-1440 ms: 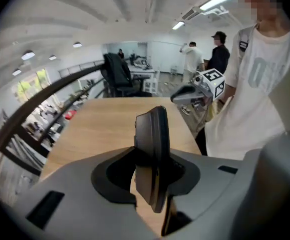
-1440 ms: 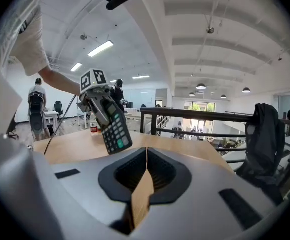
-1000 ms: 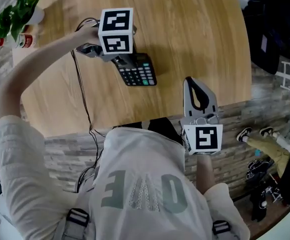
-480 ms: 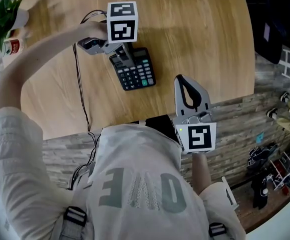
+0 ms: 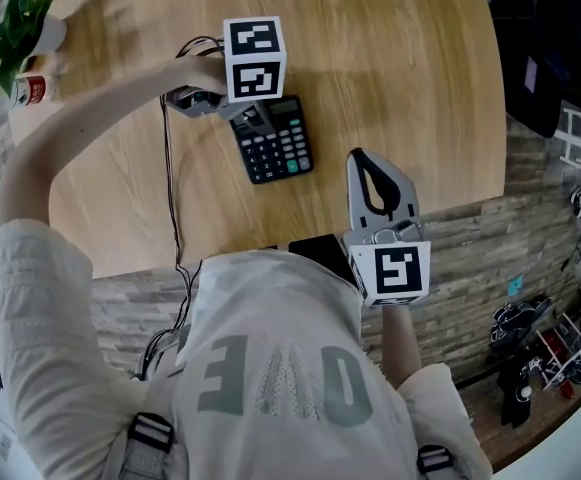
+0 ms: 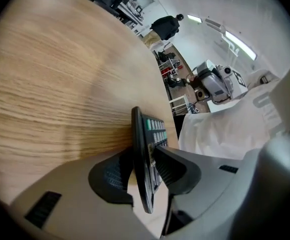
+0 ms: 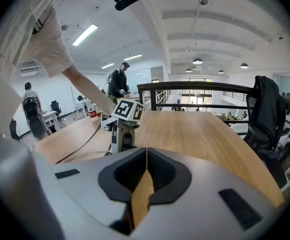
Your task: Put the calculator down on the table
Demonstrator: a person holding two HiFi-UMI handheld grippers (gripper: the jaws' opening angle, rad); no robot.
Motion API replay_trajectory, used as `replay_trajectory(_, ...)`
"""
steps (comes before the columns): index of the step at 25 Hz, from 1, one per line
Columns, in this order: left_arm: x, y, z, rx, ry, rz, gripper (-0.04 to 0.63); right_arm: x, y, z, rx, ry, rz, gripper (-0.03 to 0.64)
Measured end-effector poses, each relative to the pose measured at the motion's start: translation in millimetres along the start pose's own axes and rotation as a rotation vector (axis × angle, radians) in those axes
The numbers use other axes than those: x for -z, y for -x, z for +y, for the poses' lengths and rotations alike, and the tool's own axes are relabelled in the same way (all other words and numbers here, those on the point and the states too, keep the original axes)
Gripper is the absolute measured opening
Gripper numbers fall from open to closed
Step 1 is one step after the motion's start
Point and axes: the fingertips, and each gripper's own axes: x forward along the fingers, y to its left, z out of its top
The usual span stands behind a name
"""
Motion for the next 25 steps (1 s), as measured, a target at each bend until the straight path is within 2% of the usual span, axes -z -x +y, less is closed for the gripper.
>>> replay_trajectory(4, -2.4, 5.9, 4.7, -0.178, -0.062, 0.008, 0.174, -6.8, 4.4, 5.4, -0.019, 0.013, -0.014, 0.021)
replay_trajectory(6, -3.0, 13.6, 10.4, -0.283, -0.076, 0.003, 0.247, -13.1, 7.7, 9.3, -0.029, 0.019, -0.033, 0.021)
replay_trajectory(7, -3.8, 19.7, 13.7, -0.343, -0.081, -0.005, 0.264, -15.2, 10.2, 10.5, -0.033, 0.026, -0.04, 0.021)
replay_trajectory(9, -7.0, 36.1, 17.9, -0.464, -0.082, -0.037, 0.282, -17.2, 16.2, 10.2, -0.036, 0.048, -0.052, 0.021)
replay_trajectory(11, -13.6, 60.2, 17.4, -0.594, -0.077, -0.104, 0.282, -21.0, 21.7, 4.5, -0.022, 0.078, -0.066, 0.021)
replay_trajectory(13, -23.1, 99.8, 12.3, -0.774, -0.067, -0.23, 0.282, -32.7, 24.6, -6.9, 0.011, 0.112, -0.101, 0.021)
replay_trajectory(14, -27.5, 126.2, 6.0, -0.895, -0.061, -0.317, 0.282, -41.9, 25.7, -14.1, 0.032, 0.129, -0.128, 0.021)
replay_trajectory(17, -26.1, 209.4, -39.5, -1.338, -0.075, -0.578, 0.281, -74.5, 34.3, -29.9, 0.088, 0.136, -0.223, 0.021)
replay_trajectory(19, -14.6, 245.5, -86.6, -1.569, -0.072, -0.727, 0.281, -95.4, 42.4, -33.3, 0.106, 0.126, -0.282, 0.021)
replay_trajectory(21, -0.5, 264.9, -135.9, -1.713, -0.042, -0.853, 0.281, -115.4, 51.2, -32.1, 0.115, 0.136, -0.341, 0.021)
replay_trajectory(25, 36.3, 278.4, -225.7, -1.929, 0.043, -1.069, 0.281, -155.2, 66.0, -16.8, 0.109, 0.19, -0.463, 0.021)
